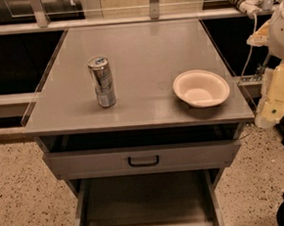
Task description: Place redbull can into middle drawer
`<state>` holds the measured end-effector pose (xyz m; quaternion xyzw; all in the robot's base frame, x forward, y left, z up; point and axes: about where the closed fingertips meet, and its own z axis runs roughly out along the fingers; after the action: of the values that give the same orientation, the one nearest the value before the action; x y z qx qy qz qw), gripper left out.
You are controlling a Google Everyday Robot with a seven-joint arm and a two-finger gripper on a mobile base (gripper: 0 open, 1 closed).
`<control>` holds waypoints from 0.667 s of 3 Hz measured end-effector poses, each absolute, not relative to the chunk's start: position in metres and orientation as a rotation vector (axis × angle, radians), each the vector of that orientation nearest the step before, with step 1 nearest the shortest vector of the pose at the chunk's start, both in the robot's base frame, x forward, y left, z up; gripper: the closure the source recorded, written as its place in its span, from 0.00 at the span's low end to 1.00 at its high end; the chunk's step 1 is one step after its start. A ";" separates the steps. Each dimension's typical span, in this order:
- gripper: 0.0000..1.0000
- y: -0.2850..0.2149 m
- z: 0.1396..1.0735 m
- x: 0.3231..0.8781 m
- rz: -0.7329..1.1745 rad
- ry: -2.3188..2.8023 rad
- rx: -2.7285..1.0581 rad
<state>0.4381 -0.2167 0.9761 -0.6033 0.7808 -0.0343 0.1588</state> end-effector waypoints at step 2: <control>0.00 -0.211 0.976 0.440 -0.065 2.216 -1.714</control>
Offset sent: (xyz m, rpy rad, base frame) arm 0.0033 0.0105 -0.0065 0.0689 0.0192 0.0135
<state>0.4398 -0.2115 0.9757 -0.6029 0.7794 -0.0229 0.1688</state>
